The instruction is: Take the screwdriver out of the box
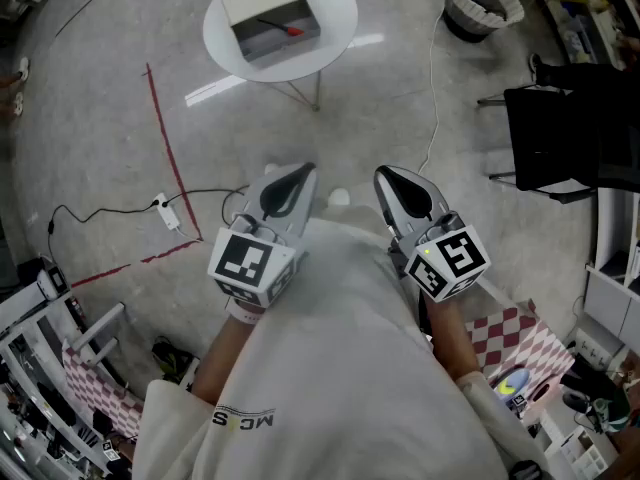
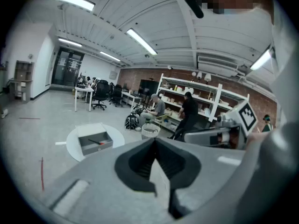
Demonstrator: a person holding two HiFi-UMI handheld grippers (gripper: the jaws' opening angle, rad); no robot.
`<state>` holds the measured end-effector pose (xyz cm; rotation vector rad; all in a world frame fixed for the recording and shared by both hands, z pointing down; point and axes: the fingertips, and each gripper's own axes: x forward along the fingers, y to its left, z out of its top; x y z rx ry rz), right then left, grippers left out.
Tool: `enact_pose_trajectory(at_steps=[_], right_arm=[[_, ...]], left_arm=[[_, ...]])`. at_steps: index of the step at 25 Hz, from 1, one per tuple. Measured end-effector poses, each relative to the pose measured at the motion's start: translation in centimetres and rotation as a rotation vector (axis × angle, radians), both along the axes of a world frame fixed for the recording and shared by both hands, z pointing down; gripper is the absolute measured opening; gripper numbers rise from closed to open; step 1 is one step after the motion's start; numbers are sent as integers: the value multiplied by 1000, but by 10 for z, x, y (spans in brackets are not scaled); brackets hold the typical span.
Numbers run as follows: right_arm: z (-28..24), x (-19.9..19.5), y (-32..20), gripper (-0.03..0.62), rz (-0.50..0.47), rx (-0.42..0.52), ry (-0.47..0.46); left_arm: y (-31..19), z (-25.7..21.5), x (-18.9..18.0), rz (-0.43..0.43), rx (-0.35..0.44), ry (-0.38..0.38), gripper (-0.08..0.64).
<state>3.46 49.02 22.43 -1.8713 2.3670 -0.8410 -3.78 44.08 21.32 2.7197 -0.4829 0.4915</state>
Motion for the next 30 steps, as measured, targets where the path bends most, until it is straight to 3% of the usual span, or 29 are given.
enact_pose_trajectory(at_steps=[3, 8, 16, 25, 30], right_arm=[[-3, -22, -16, 2, 13, -16, 18], [-3, -51, -47, 2, 3, -25, 12], [-13, -92, -127, 0, 37, -3, 1], [-24, -122, -219, 0, 58, 9, 98], [-13, -118, -260, 0, 52, -19, 137]], left_arm=[[-12, -2, -11, -3, -36, 23, -1], [-34, -7, -42, -4, -10, 7, -2], [-116, -5, -87, -20, -50, 18, -1], [-201, -10, -120, 47, -14, 37, -2], [-239, 7, -123, 50, -56, 35, -2]])
